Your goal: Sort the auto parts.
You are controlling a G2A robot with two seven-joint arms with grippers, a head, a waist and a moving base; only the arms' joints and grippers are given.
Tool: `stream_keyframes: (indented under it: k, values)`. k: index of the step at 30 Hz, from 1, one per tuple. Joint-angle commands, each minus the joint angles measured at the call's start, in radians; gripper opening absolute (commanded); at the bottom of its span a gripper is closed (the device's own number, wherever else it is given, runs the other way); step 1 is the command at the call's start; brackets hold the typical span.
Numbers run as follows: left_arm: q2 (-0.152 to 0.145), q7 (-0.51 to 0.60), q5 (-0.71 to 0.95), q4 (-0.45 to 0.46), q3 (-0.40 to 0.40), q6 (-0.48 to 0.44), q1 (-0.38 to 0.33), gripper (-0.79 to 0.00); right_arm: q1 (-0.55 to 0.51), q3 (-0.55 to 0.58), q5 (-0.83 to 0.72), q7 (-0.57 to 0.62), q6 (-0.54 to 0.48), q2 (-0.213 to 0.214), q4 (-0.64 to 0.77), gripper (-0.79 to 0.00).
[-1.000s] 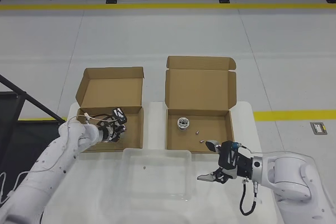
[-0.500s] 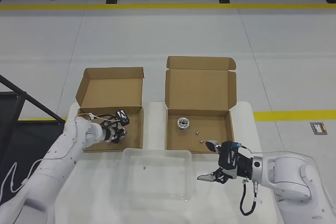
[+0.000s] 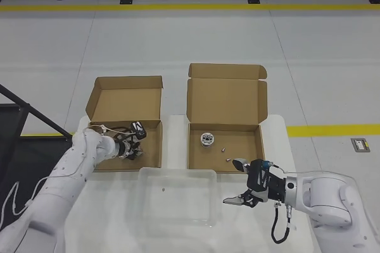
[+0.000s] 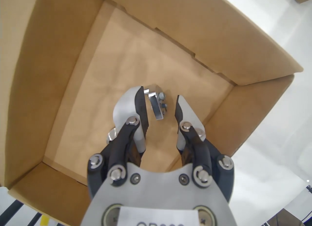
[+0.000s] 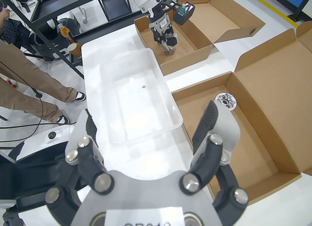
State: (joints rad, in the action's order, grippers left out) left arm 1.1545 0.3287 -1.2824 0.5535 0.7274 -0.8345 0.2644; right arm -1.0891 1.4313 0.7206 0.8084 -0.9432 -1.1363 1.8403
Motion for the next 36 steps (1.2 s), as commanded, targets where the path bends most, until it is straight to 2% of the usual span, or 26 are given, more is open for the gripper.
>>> stream_keyframes:
  k: [1, 7, 8, 9, 13, 17, 20, 22, 25, 28, 32, 35, 36]
  values:
    - [-0.011, -0.01, -0.02, 0.02, 0.018, -0.006, 0.004, -0.446, 0.0, 0.0, 0.0, 0.0, 0.0, 0.0, 0.0, 0.0]
    - [-0.067, -0.068, -0.02, 0.12, 0.125, -0.06, 0.043, -0.449, 0.0, 0.0, 0.0, 0.0, 0.0, 0.0, 0.0, 0.0]
    - [-0.08, -0.078, -0.016, 0.147, 0.151, -0.068, 0.057, -0.489, 0.0, 0.0, 0.0, 0.0, 0.0, 0.0, 0.0, 0.0]
    - [-0.095, -0.089, -0.012, 0.179, 0.179, -0.075, 0.075, -0.493, 0.0, 0.0, 0.0, 0.0, 0.0, 0.0, 0.0, 0.0]
    - [-0.157, -0.148, 0.036, 0.347, 0.321, -0.133, 0.188, -0.477, 0.0, 0.0, 0.0, 0.0, 0.0, 0.0, 0.0, 0.0]
    - [-0.218, -0.242, 0.085, 0.545, 0.479, -0.178, 0.359, -0.44, 0.0, 0.0, 0.0, 0.0, 0.0, 0.0, 0.0, 0.0]
    - [-0.255, -0.302, 0.098, 0.683, 0.565, -0.178, 0.48, -0.394, 0.0, 0.0, 0.0, 0.0, 0.0, 0.0, 0.0, 0.0]
    - [-0.279, -0.362, 0.102, 0.755, 0.603, -0.178, 0.55, -0.231, 0.0, 0.0, 0.0, 0.0, 0.0, 0.0, 0.0, 0.0]
    - [-0.315, -0.463, 0.097, 0.831, 0.626, -0.178, 0.625, -0.123, 0.0, 0.0, 0.0, 0.0, 0.0, 0.0, 0.0, 0.0]
    - [-0.354, -0.57, 0.074, 0.862, 0.621, -0.178, 0.666, 0.0, 0.0, 0.0, 0.0, 0.0, 0.0, 0.0, 0.0, 0.0]
    - [-0.412, -0.699, 0.015, 0.855, 0.588, -0.178, 0.676, 0.0, 0.0, 0.0, 0.0, 0.0, 0.0, 0.0, 0.0, 0.0]
    - [-0.457, -0.843, -0.043, 0.849, 0.536, -0.178, 0.681, 0.0, 0.0, 0.0, 0.0, 0.0, 0.0, 0.0, 0.0, 0.0]
    - [-0.457, -0.843, -0.043, 0.849, 0.536, -0.178, 0.681, 0.0, 0.0, 0.0, 0.0, 0.0, 0.0, 0.0, 0.0, 0.0]
